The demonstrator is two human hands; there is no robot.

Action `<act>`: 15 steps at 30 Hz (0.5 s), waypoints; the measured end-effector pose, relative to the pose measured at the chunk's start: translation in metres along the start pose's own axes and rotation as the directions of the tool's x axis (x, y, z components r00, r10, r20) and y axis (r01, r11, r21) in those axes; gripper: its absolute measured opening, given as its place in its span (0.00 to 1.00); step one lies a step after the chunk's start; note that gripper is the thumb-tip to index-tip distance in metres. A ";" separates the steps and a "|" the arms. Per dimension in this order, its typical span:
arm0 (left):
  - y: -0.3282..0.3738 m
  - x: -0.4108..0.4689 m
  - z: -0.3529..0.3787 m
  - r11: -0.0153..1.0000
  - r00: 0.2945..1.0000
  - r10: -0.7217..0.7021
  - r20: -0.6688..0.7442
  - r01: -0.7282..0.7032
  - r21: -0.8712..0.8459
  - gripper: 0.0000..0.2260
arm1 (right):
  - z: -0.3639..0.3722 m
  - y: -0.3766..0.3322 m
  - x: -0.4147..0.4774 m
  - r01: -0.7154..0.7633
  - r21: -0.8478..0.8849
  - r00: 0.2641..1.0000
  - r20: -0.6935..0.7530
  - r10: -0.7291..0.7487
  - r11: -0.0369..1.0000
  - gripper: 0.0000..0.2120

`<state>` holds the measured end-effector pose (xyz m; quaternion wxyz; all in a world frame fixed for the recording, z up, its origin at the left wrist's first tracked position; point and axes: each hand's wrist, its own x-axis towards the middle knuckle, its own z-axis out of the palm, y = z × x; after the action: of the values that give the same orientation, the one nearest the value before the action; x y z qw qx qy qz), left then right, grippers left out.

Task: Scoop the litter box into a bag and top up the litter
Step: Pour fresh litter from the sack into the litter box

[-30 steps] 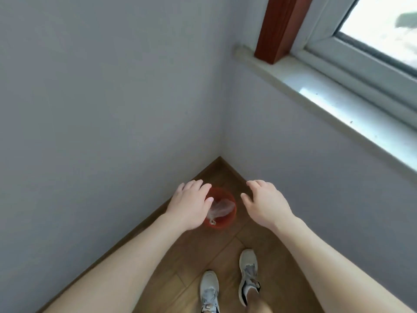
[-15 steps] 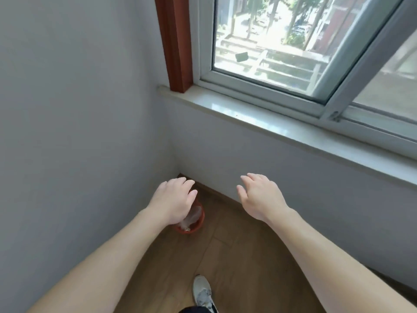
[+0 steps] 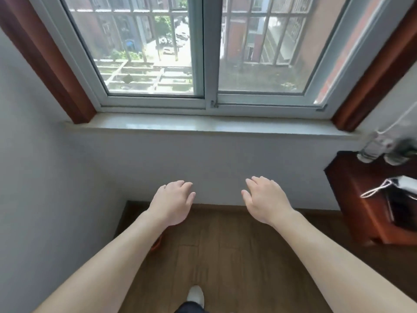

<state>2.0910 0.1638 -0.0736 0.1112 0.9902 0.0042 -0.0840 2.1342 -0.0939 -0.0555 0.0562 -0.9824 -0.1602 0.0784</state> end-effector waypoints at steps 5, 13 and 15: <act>0.054 0.026 -0.002 0.985 0.983 0.171 0.072 -0.172 0.018 0.19 | -0.012 0.045 -0.036 -0.178 0.028 0.983 -0.044 0.179 0.984 0.13; 0.116 0.068 -0.004 0.902 0.902 0.404 0.153 -0.421 0.101 0.20 | -0.026 0.086 -0.080 -0.427 0.103 0.898 -0.068 0.435 0.898 0.21; 0.138 0.072 -0.001 0.867 0.867 0.469 0.168 -0.488 0.098 0.20 | -0.028 0.095 -0.097 -0.485 0.120 0.865 -0.080 0.495 0.866 0.22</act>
<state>2.1662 0.0287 -0.0546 0.0601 0.9572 -0.2553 -0.1227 2.0768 -0.2169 -0.0278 0.0903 -0.9897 0.1019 0.0442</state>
